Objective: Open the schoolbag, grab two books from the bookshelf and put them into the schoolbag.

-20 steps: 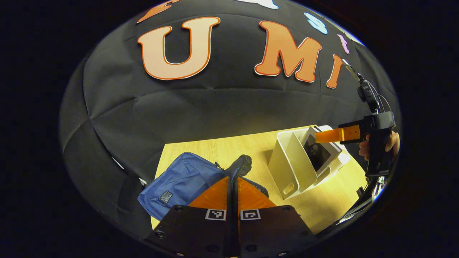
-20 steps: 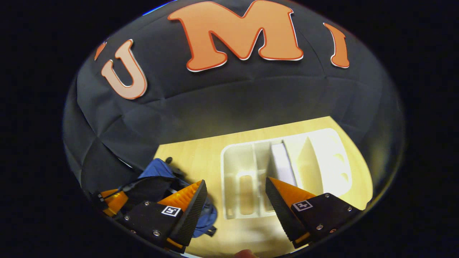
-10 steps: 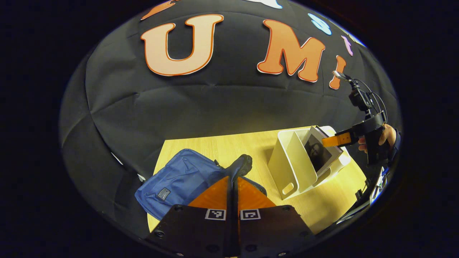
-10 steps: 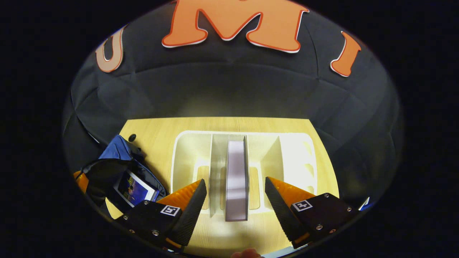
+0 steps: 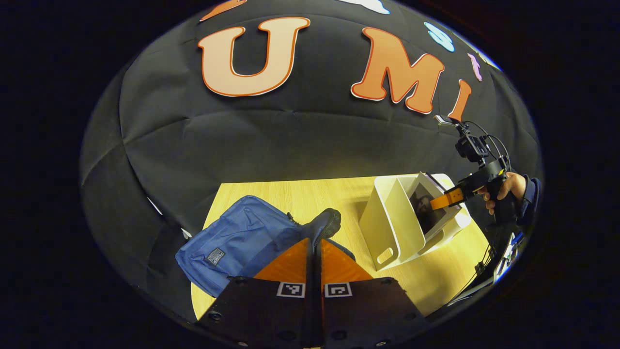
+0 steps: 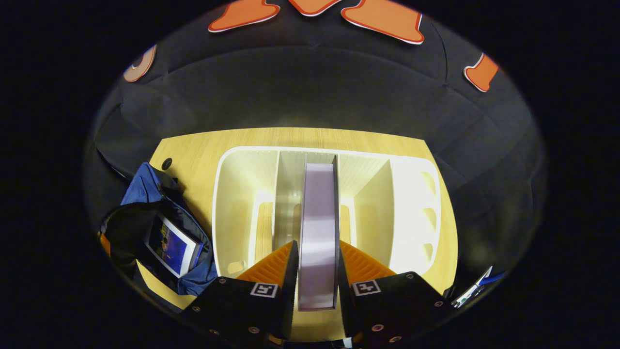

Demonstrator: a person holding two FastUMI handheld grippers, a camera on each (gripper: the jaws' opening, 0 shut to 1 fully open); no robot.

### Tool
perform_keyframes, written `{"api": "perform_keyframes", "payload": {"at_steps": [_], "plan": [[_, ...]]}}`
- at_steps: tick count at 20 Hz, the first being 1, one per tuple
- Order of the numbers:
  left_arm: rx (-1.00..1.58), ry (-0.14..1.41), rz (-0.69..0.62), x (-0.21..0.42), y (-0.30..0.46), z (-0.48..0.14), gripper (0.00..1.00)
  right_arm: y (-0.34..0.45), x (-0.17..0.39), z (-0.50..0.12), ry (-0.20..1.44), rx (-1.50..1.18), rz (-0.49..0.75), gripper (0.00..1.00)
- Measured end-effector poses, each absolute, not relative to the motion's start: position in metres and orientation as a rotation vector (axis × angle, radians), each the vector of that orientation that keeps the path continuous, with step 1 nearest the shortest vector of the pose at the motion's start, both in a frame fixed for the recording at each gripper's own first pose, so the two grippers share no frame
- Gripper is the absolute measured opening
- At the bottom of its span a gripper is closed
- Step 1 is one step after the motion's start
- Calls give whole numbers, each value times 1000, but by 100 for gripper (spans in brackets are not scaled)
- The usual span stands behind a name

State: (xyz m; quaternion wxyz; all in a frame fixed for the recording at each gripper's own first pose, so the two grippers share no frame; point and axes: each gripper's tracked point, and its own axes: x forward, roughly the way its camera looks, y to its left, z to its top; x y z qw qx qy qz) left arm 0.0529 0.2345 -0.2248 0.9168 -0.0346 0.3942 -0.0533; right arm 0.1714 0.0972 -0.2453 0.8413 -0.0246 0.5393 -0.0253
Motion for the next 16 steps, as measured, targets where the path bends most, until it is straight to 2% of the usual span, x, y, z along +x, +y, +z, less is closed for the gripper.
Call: {"api": "perform_keyframes", "payload": {"at_steps": [2, 6, 9, 10, 11, 16], "plan": [[-77, 813, -110, 52, 235, -226, 1, 97, 170, -243, 1153, -32, -70, 34], [-78, 809, -114, 50, 235, -225, 1, 98, 170, -230, 1155, 35, -47, 29], [-75, 807, -119, 51, 233, -225, 1, 91, 166, -205, 1134, 41, -38, 27], [-73, 805, -119, 50, 233, -225, 1, 92, 164, -195, 1124, 61, -30, 36], [-73, 805, -121, 51, 232, -225, 1, 93, 163, -184, 1114, 79, -20, 27], [-64, 798, -123, 50, 232, -223, 1, 81, 159, -123, 1013, 95, 0, 27]]}}
